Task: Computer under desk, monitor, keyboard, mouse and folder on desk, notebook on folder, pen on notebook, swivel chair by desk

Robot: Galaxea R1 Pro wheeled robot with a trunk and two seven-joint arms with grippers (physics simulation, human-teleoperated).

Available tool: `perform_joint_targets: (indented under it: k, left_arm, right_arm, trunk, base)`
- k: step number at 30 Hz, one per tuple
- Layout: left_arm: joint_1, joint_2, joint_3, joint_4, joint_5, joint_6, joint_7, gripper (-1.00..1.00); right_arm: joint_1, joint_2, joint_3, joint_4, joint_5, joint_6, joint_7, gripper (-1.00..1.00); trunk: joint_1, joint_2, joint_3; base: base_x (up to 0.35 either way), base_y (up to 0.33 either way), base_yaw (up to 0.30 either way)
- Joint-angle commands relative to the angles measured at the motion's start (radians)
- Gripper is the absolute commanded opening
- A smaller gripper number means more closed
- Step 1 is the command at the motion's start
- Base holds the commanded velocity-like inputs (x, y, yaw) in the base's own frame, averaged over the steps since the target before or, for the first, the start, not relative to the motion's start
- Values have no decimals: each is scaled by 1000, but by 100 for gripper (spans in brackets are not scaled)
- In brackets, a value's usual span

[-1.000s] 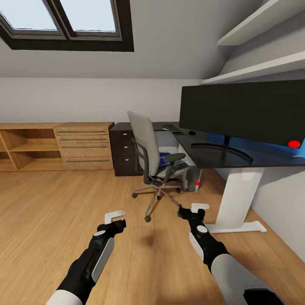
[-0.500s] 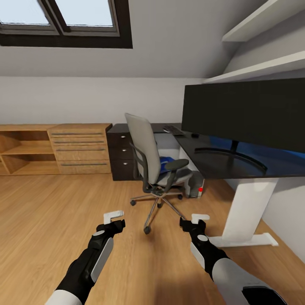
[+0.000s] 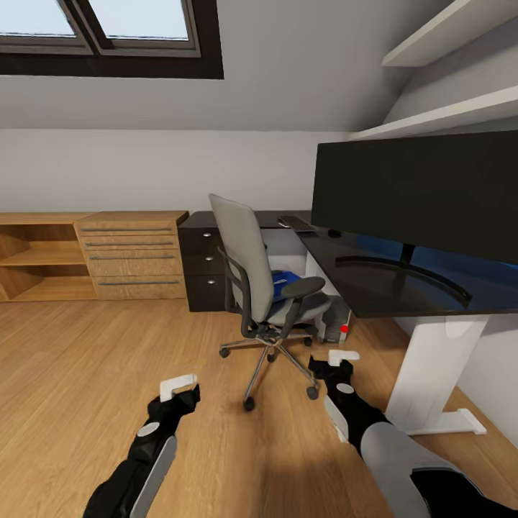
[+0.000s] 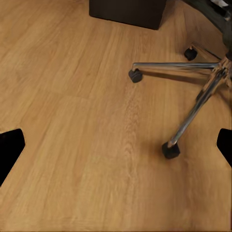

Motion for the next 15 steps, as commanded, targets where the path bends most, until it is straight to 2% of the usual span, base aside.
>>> perform_joint_targets:
  k: [1,3,7,10,12,15]
  left_arm:
    - [46,7,-2,-60,9,-9,8,100]
    - [95,19,-3,-134,8,-17,7,100]
    - [145,35,-3,-204,9,-22,7,100]
    - [160,41,-3,-221,9,-23,7,100]
    - [164,43,-3,-226,9,-23,7,100]
    - [166,44,-4,-228,10,-23,7,100]
  right_arm:
    - [-18,0,-1,2,0,10,-8,100]
    - [-43,-6,-1,2,-1,38,-12,100]
    - [-74,-23,-2,3,-3,77,-13,100]
    - [-82,-28,-3,23,-4,79,-8,100]
    - [-84,-29,-1,57,-4,53,-6,100]
    - [-85,-31,-1,82,-4,28,-5,100]
  trunk:
    - [0,0,-1]
    - [0,0,-1]
    - [0,0,-1]
    - [0,0,-1]
    - [0,0,-1]
    - [0,0,-1]
  base:
    - [7,0,0]
    - [4,0,0]
    - [2,0,0]
    - [0,0,0]
    - [37,0,0]
    - [203,0,0]
